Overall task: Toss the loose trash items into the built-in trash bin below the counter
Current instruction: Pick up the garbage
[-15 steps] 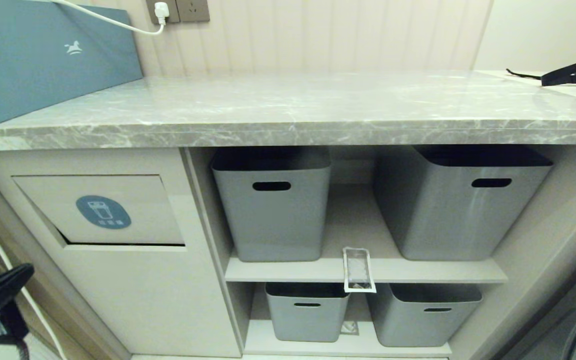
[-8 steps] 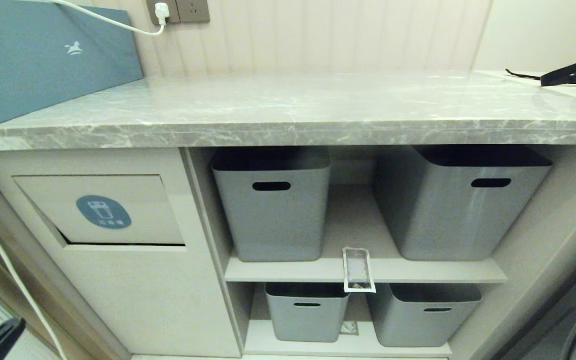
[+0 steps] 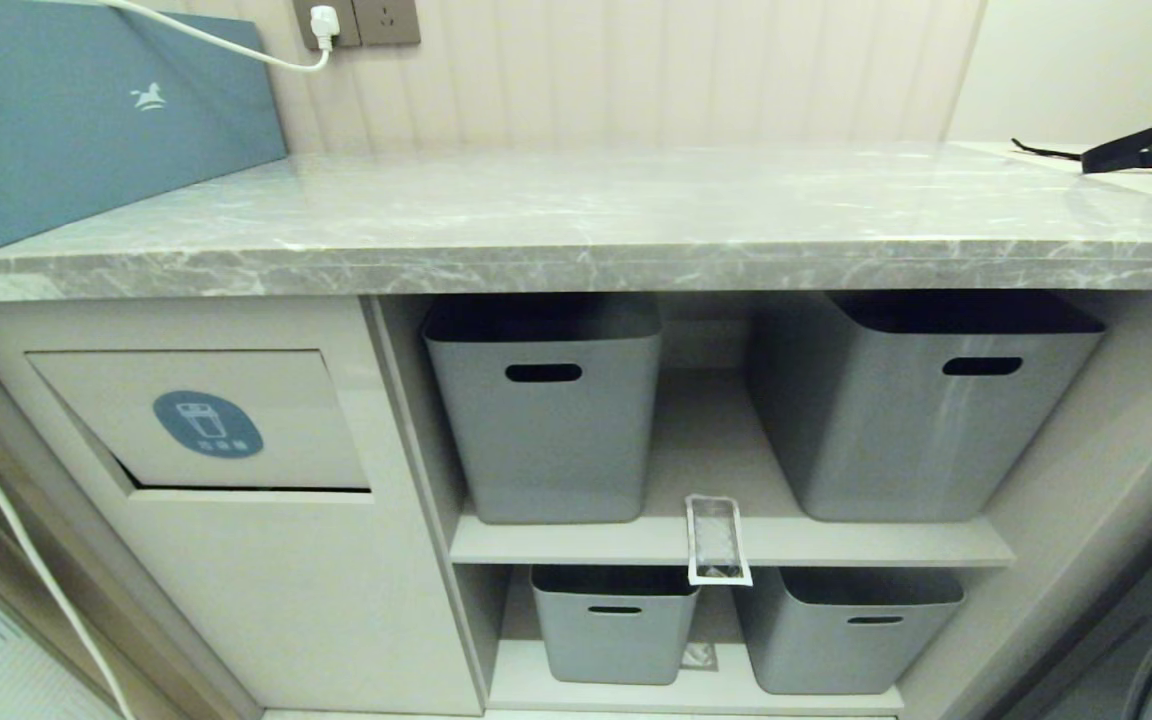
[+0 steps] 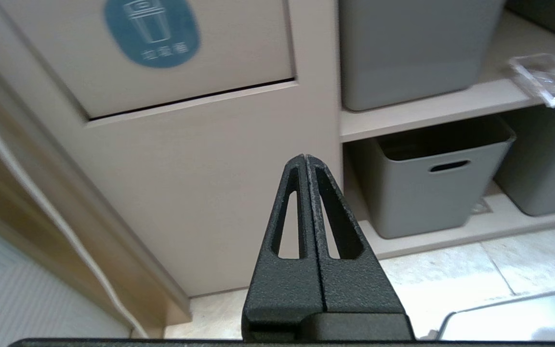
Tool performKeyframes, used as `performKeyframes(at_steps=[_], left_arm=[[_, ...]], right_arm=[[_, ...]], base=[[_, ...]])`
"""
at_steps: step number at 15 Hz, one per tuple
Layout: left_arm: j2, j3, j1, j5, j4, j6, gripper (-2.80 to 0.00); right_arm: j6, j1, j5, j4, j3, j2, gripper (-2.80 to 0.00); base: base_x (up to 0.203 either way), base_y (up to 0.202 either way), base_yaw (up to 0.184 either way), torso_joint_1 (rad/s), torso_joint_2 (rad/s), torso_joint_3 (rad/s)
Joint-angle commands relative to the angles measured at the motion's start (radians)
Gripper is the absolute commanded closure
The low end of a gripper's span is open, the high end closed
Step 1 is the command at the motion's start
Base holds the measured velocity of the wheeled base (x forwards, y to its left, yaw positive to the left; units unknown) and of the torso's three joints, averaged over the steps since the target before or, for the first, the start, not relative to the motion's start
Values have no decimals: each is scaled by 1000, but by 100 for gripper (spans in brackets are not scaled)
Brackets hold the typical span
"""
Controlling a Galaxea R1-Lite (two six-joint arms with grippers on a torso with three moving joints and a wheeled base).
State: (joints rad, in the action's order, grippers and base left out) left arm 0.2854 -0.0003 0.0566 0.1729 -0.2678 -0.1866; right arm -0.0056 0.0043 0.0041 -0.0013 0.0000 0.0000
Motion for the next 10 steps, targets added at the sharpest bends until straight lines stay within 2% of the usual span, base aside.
performKeyframes(at_steps=[1, 3, 4, 7, 10], left_arm=[[-28, 0, -5, -38, 24, 4, 0], [-63, 0, -47, -137, 108, 11, 0], [-120, 0, -54, -150, 148, 17, 0], [-269, 0, -55, -140, 263, 32, 0], [-287, 0, -58, -115, 269, 30, 0]], right_arm=[[-1, 0, 1, 0, 0, -2, 0], [-1, 0, 1, 0, 0, -2, 0], [-1, 0, 1, 0, 0, -2, 0], [-1, 1, 1, 0, 0, -2, 0], [-1, 0, 1, 0, 0, -1, 0]], base=[[0, 0, 0, 0, 0, 0], [0, 0, 0, 0, 0, 0], [0, 0, 0, 0, 0, 0], [0, 0, 0, 0, 0, 0], [0, 0, 0, 0, 0, 0]])
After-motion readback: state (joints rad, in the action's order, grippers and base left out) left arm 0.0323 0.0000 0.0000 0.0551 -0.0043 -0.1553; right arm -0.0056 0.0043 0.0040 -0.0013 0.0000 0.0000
